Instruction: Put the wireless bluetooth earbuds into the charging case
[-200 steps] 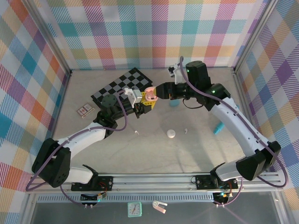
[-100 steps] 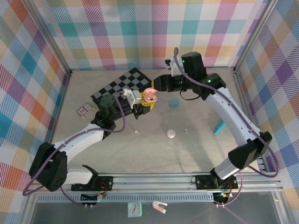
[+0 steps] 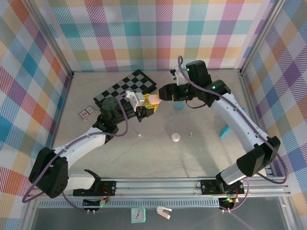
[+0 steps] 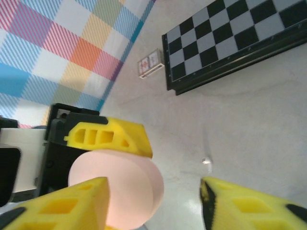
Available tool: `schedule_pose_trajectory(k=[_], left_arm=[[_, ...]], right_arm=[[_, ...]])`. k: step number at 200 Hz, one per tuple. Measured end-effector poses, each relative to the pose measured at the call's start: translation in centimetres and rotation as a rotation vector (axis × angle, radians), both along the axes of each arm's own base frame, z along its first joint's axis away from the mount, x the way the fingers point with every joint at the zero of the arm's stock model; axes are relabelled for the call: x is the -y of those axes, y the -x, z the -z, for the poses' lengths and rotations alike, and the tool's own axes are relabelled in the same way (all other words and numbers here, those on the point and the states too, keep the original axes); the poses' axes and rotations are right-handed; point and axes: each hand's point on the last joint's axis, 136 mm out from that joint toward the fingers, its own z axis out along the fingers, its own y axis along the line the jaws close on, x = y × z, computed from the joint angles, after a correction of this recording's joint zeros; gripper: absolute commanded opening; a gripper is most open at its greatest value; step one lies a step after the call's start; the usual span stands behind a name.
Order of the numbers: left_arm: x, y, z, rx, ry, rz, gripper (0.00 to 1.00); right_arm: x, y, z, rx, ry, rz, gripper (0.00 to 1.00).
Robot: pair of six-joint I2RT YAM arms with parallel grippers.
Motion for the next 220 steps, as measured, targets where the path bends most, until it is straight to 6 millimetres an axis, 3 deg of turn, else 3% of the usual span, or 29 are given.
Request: schedule_pose_trajectory(k=[21,43,73,100,155,220], left_arm=[[-0.1,-0.1,-0.6,0.017,0.017,-0.008,0.26],[-0.2,-0.1,-1.6,0.033,0.052,-0.015,0.26],[-0.2,0.0,-2.8,0.060,0.097,-0.010,0.26],[0.4,-0.1,-2.5,0.046,0.105,-0.003,0.26],[0.2,-1.0,-3.1,0.068,0.137,-0.048,0.26],[0.3,-1.1,-3.5,0.076,0.150,-0.057,0.26]], right_arm=[[1.3,0.2,-0.5,-0.055,-0.106,0.037,0.71],[2.1,0.3,-0.5,-0.137,-0.247,0.059,0.73],[1.0,0.7,1.0,-0.287,-0.400,0.031,0.69],[0.2,0.8,1.3,-0.367,-0.492,0.011,0.64],[-0.6,-0.1,0.1,-0.399,-0.593,-0.008,0.57],[-0.1,-0.2,-0.4,-0.387,-0.611,0.022,0.57]])
